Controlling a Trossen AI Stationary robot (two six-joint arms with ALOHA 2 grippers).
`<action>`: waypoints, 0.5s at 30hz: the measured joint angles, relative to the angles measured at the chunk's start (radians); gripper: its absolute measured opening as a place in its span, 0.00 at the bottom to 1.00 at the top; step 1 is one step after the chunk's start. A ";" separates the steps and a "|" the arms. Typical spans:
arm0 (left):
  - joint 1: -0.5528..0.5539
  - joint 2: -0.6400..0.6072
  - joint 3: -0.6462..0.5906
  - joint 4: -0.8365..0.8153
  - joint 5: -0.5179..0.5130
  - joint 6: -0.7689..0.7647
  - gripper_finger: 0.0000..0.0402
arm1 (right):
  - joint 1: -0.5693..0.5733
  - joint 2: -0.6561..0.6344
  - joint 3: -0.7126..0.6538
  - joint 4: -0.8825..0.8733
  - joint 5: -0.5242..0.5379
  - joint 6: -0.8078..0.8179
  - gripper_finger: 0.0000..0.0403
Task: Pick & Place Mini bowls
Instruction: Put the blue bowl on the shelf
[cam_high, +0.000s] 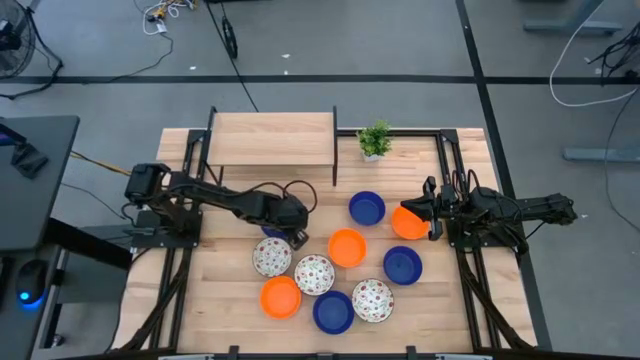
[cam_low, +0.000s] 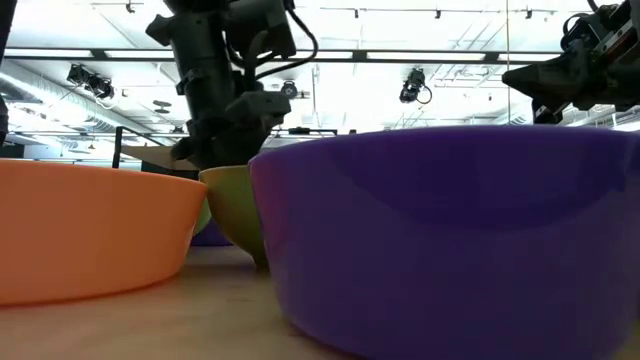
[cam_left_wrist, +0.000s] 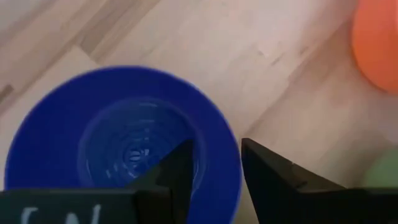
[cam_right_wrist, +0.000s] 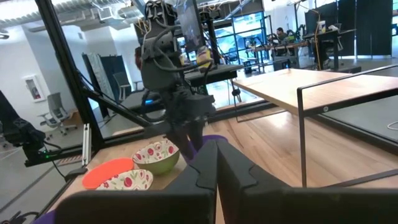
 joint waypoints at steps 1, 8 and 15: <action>-0.002 0.000 -0.007 0.004 -0.004 -0.016 0.33 | 0.000 0.000 0.000 0.000 0.000 0.000 0.01; -0.024 0.005 -0.017 0.022 -0.053 -0.064 0.29 | 0.000 0.000 0.000 0.000 0.000 0.000 0.01; -0.029 0.005 -0.017 0.016 -0.087 -0.063 0.23 | 0.000 0.000 0.000 0.000 0.000 0.000 0.01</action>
